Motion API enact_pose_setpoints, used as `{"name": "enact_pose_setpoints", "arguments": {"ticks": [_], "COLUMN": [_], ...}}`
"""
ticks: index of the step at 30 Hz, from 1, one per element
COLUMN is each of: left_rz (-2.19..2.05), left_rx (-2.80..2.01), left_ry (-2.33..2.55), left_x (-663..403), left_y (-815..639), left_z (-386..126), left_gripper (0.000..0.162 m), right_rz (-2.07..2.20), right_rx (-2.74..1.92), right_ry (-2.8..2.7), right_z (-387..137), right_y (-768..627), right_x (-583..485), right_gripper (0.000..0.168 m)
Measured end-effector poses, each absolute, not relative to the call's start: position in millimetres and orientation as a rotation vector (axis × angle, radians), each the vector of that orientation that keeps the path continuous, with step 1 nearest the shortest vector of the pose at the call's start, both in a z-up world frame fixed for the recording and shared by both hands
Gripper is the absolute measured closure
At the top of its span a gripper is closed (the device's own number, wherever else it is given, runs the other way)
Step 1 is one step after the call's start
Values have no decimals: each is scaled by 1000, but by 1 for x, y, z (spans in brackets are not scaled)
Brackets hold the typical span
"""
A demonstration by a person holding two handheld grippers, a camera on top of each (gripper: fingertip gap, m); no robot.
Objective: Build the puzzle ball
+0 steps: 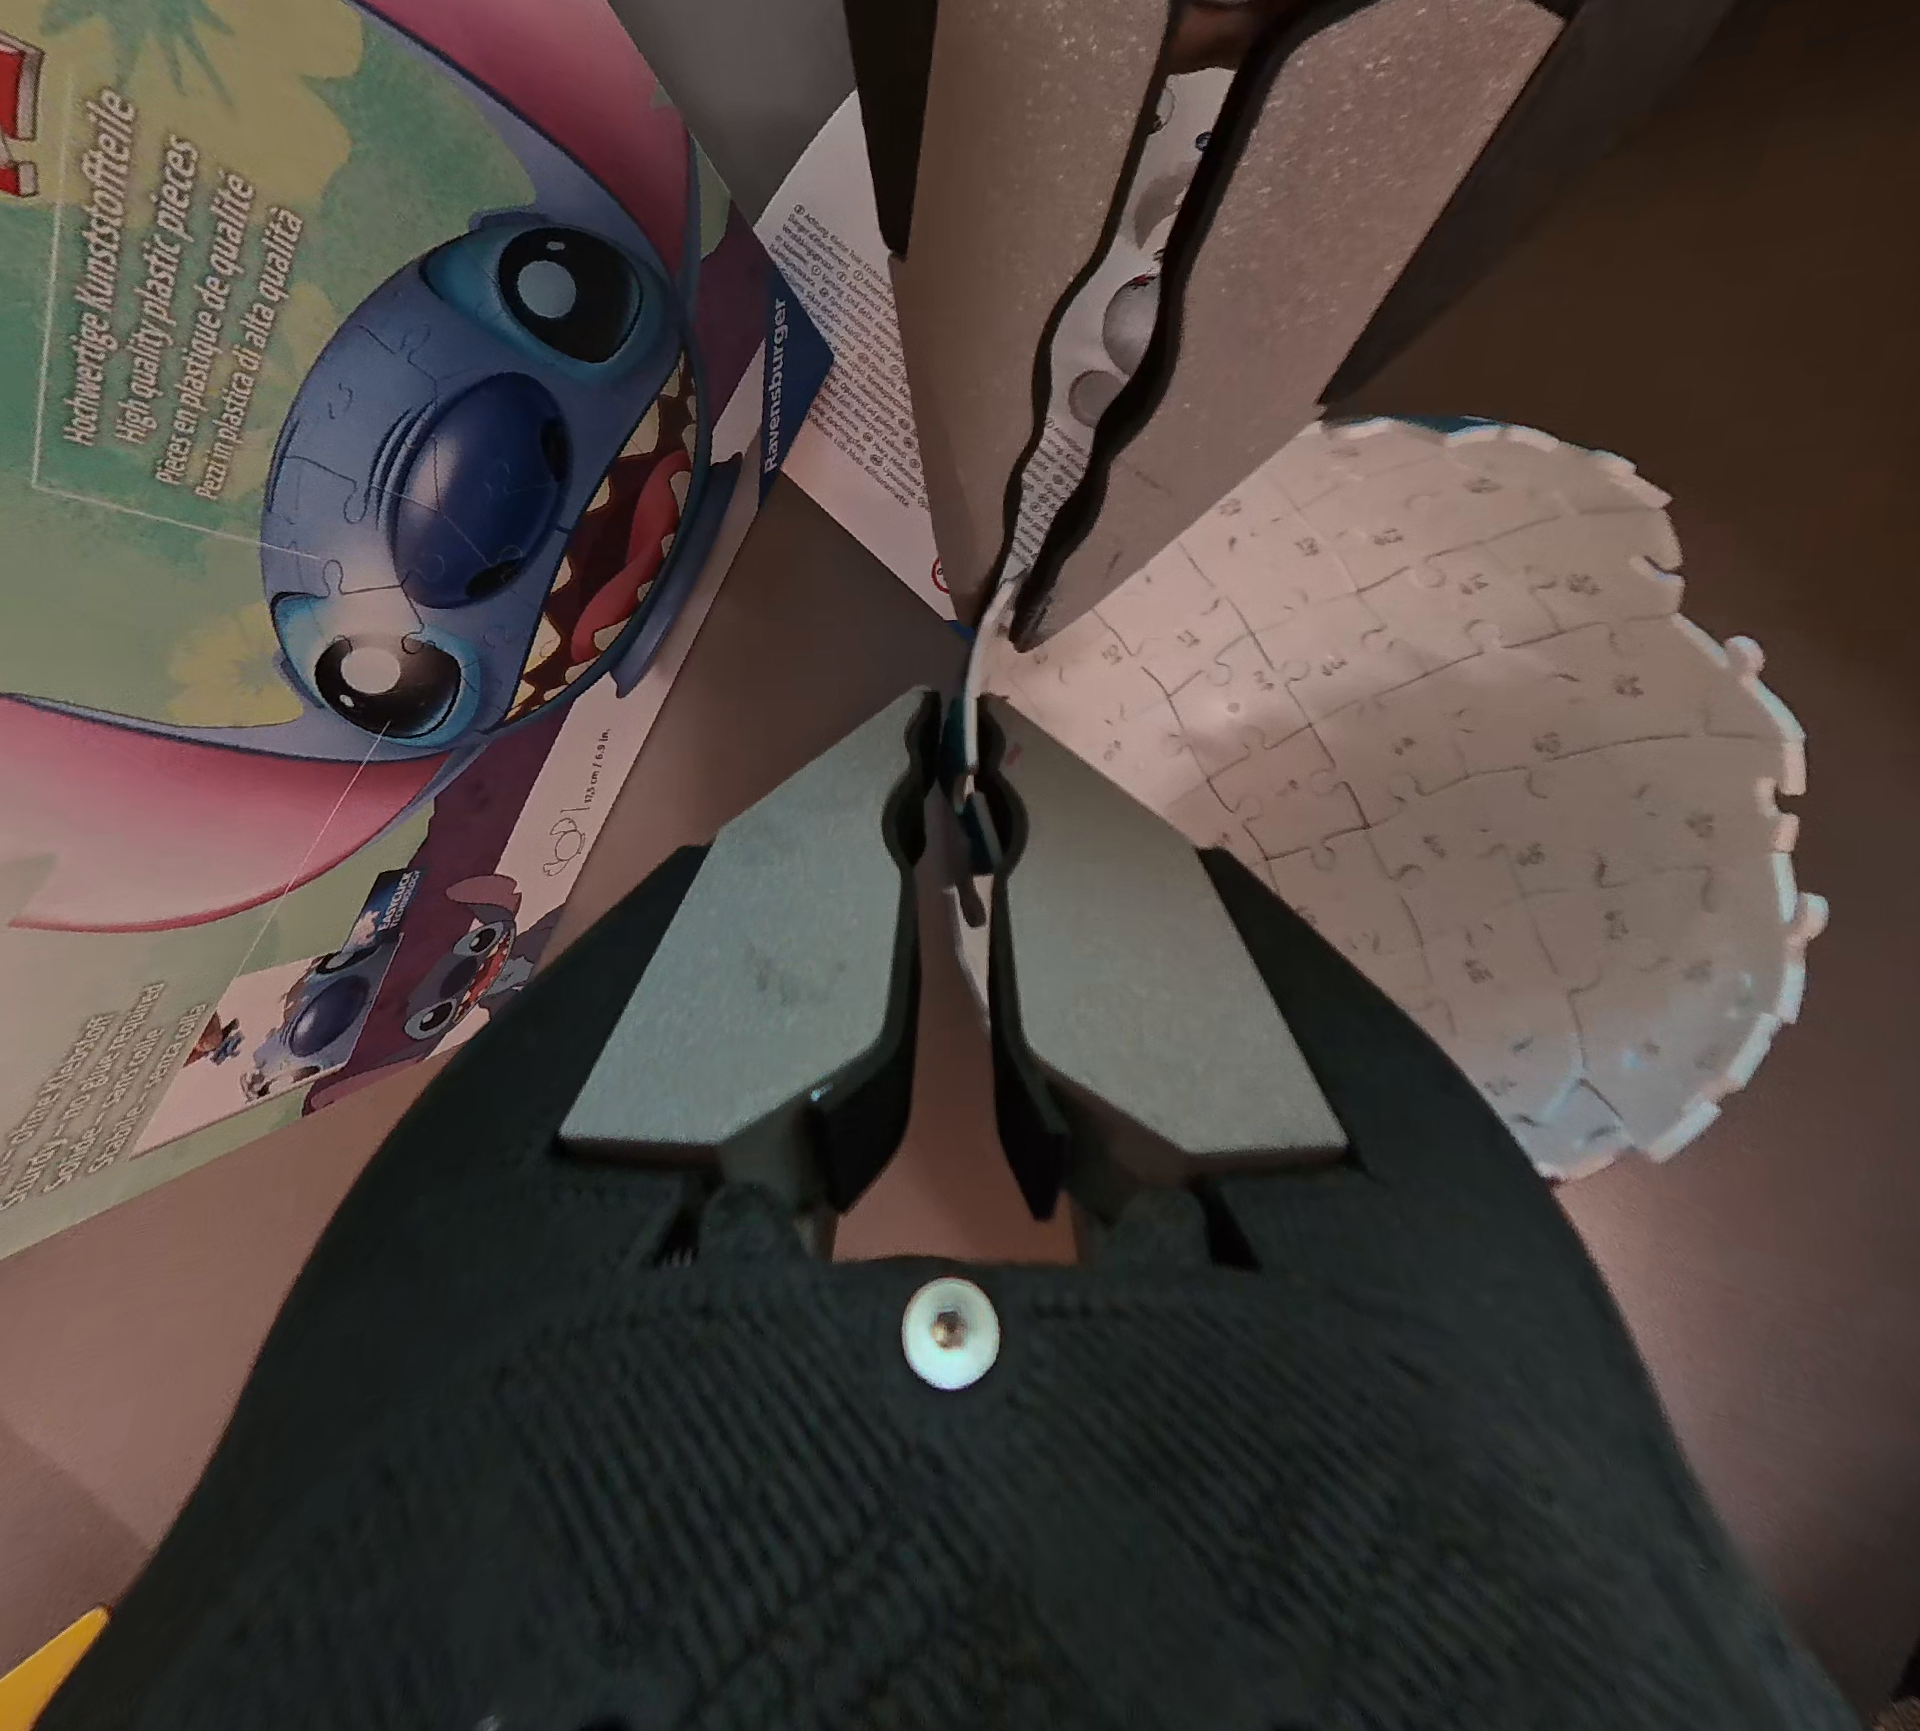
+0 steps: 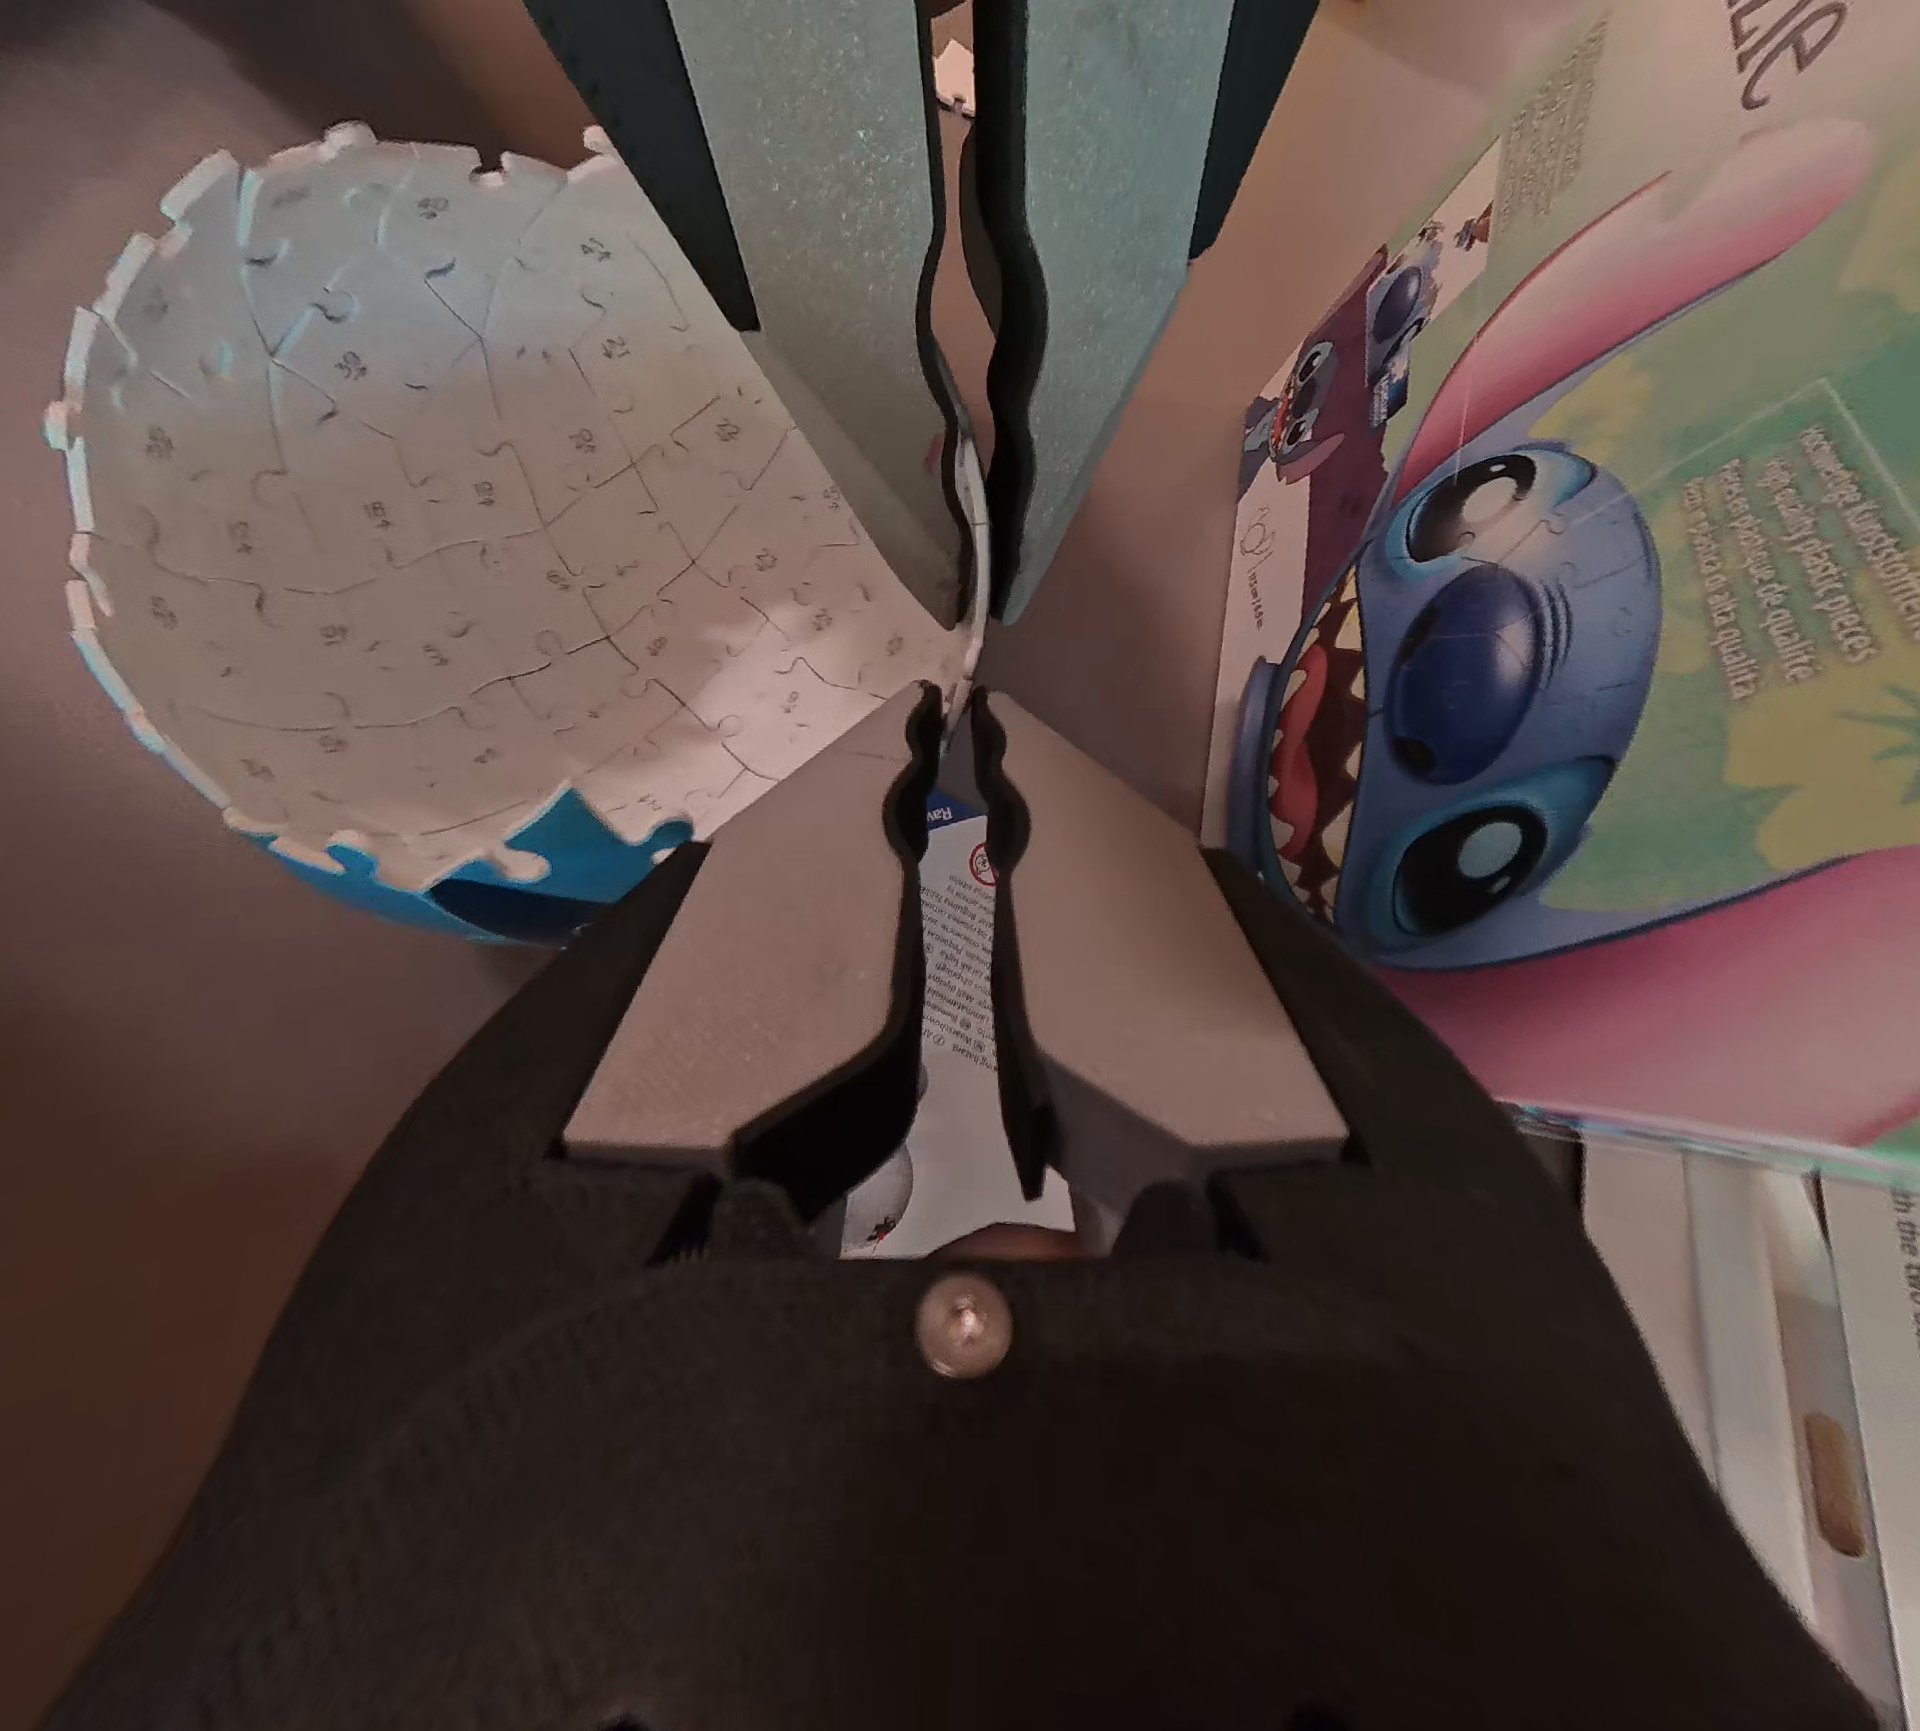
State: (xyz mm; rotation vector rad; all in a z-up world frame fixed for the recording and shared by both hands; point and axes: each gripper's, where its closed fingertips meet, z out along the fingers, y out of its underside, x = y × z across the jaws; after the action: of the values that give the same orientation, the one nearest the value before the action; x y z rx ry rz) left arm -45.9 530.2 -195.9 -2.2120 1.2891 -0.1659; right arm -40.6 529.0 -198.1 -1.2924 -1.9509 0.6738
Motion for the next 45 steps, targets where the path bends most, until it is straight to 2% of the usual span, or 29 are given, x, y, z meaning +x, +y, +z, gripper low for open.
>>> {"name": "enact_pose_setpoints", "arguments": {"ticks": [38, 42, 45], "left_rz": [-72, -78, -67], "left_rx": [-2225, -2222, -2220], "left_ry": [1282, 1274, 1272], "left_x": [-51, -51, -53], "left_y": [531, 531, 532], "left_z": [-197, -196, -195], "left_gripper": [159, 159, 159], "right_rz": [913, 947, 1005], "right_rx": [-1458, -1424, -1450], "right_ry": [-1864, -1859, -1821], "right_z": [-200, -198, -194], "right_y": [529, 528, 533], "right_x": [-46, -43, -40], "right_gripper": [168, 164, 151]}}
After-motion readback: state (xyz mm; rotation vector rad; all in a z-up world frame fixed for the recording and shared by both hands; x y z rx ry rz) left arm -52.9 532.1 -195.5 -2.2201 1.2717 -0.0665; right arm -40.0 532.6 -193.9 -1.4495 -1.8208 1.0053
